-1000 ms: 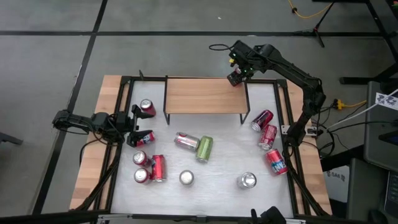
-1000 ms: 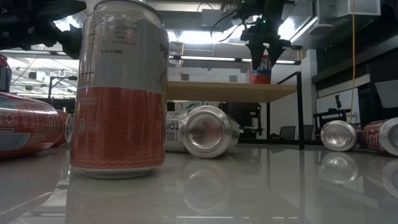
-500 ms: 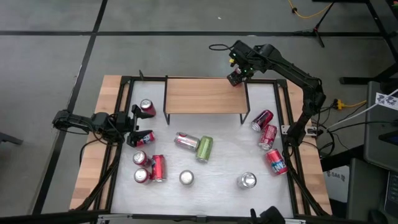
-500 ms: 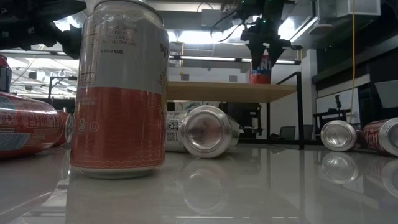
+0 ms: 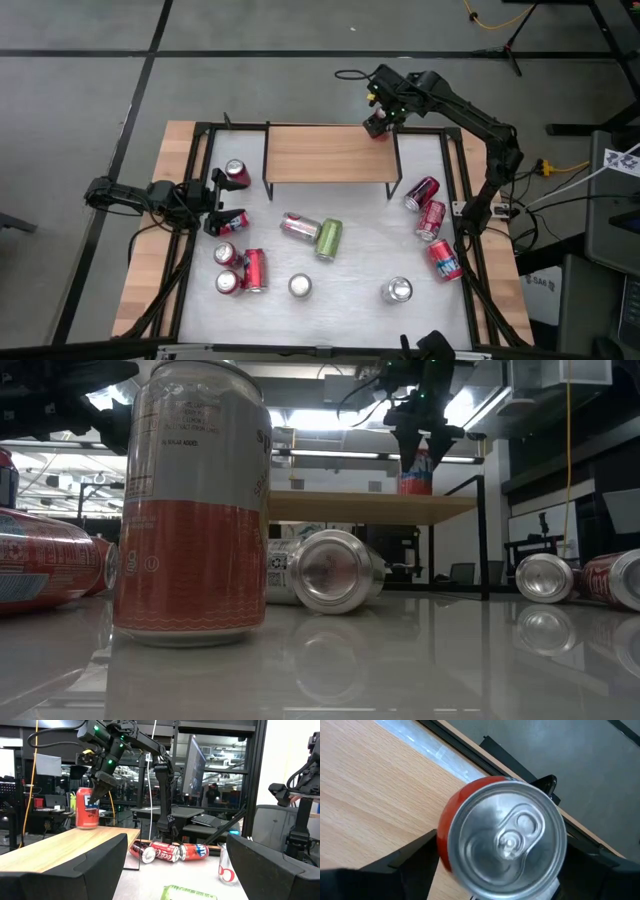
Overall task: Place canned beverage on shelf
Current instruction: Put the orange soda can on the shelf, then put the red black soda can on the shelf
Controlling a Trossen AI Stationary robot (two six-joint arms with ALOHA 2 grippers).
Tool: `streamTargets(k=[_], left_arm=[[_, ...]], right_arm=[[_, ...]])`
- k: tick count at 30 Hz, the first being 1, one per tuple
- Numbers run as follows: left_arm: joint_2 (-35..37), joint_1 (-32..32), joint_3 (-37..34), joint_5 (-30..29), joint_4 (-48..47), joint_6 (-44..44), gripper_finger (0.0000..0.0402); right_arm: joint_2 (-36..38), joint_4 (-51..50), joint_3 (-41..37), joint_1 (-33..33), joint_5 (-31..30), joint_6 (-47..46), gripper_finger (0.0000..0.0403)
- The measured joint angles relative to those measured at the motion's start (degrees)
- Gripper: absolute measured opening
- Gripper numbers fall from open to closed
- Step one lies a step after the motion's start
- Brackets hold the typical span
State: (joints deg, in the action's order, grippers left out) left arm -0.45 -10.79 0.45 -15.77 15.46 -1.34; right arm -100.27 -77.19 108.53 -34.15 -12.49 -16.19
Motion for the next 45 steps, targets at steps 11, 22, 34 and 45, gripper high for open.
streamTargets(k=[11, 22, 34, 45], left_arm=[[0.00, 0.00, 0.00, 0.00, 0.00, 0.00, 0.0336], [-0.02, 0.00, 0.35, -0.87, 6.91, -3.07, 0.0336], [-9.40, -0.02, 12.71, -13.35, 4.60, -4.74, 0.0336], [-26.25, 0.02, 40.31, -27.20, -31.85, -20.16, 0.0336]], right_arm=[[0.02, 0.05, 0.09, 0.00, 0.02, -0.09, 0.0395], [0.55, -5.30, 6.73, 0.00, 0.04, 0.11, 0.0390], [3.74, -7.44, 16.94, 6.01, -3.26, 3.21, 0.0390], [11.82, -11.06, 8.46, 25.36, -18.96, -3.55, 0.0390]])
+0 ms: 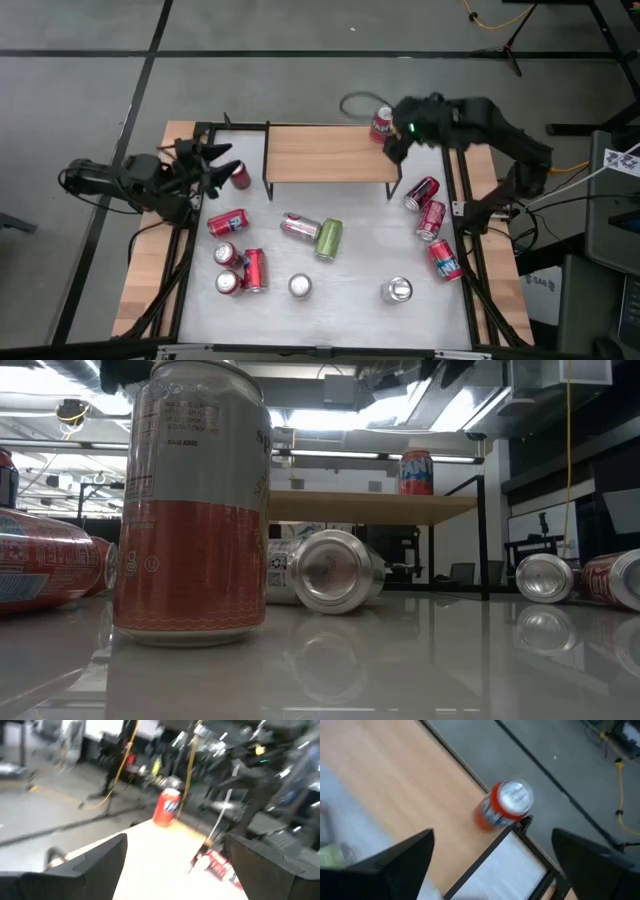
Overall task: Place canned beverage on shelf
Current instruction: Put the red black soda can on the shelf
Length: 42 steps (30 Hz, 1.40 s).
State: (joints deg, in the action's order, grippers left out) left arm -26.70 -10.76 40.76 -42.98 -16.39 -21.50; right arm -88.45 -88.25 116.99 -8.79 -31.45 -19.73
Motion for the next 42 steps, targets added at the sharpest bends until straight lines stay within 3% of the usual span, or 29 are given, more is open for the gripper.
streamTargets(k=[5, 10, 20, 26, 42], left_arm=[[-5.32, 0.00, 12.07, -3.20, -20.75, -9.75, 0.0336], [-9.74, 1.31, 20.36, -3.00, -36.54, -19.40, 0.0336], [-17.37, 13.70, 22.99, 11.34, -59.79, -34.80, 0.0336], [-22.52, 23.52, 22.99, 18.36, -61.99, -30.92, 0.0336], [-39.58, 43.51, 22.99, 31.99, -55.28, -13.99, 0.0336]], right_arm=[[5.33, 5.08, -10.92, 7.52, -2.99, -4.40, 0.0390], [8.96, 17.38, -22.05, 12.23, 0.83, -4.47, 0.0390], [8.94, 36.60, -32.54, 14.92, 13.60, -1.53, 0.0390], [8.80, 42.68, -34.34, 14.92, 18.87, 0.86, 0.0390], [5.65, 42.90, -34.39, 14.81, 19.09, 5.26, 0.0390]])
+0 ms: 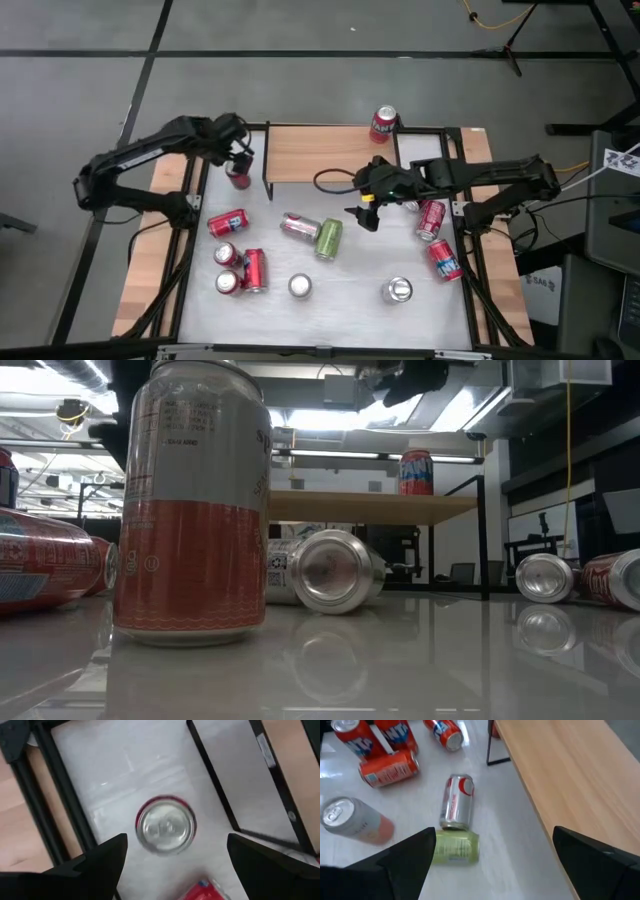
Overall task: Place canned beverage on shelf
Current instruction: Put the red black soda can on the shelf
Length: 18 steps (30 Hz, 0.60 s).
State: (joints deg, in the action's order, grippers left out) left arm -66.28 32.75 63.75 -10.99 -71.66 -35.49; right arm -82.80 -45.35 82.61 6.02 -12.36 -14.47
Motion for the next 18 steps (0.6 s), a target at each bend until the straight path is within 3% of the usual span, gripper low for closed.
streamTargets(k=[18], left_arm=[[-10.17, 5.18, 0.00, 3.03, 0.35, 1.16, 0.0336]], right_arm=[[-0.40, -1.70, 0.00, 0.02, 1.99, 0.06, 0.0390]])
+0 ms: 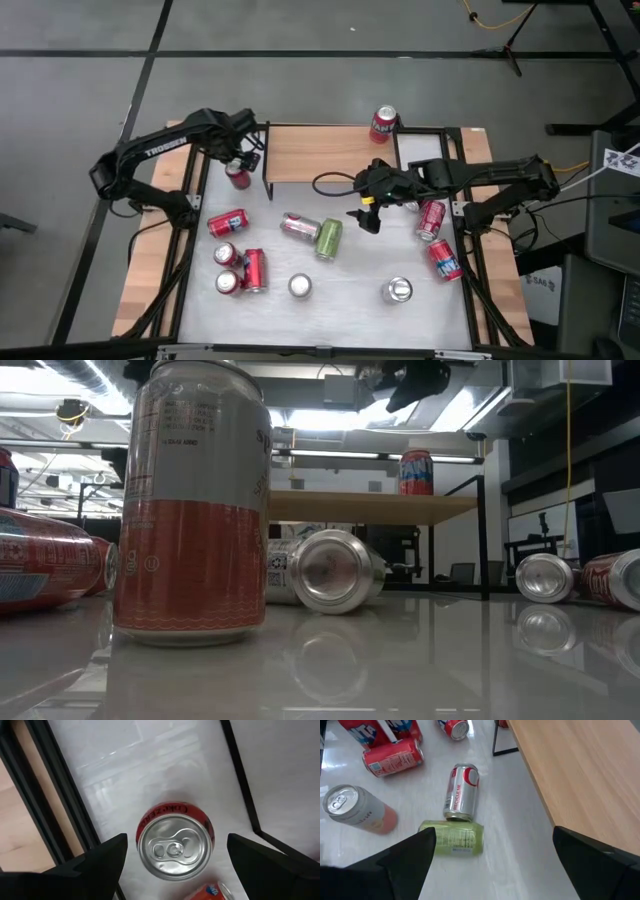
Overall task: Place canned beverage on shelf
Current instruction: Put the red black soda can on the shelf
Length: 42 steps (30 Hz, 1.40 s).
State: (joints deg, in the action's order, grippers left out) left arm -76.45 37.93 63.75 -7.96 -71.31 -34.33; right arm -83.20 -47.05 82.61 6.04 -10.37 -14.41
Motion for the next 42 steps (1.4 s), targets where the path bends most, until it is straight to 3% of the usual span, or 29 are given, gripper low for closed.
streamTargets(k=[15, 42], left_arm=[[-4.80, 0.09, -0.02, 0.10, -0.17, 0.44, 0.0336], [-4.48, 1.87, -0.04, 3.33, -2.84, 1.92, 0.0336]], right_arm=[[0.00, -0.31, 0.00, 0.00, 0.00, 0.00, 0.0390], [0.00, -0.24, 0.02, 0.00, 0.00, 0.00, 0.0390]])
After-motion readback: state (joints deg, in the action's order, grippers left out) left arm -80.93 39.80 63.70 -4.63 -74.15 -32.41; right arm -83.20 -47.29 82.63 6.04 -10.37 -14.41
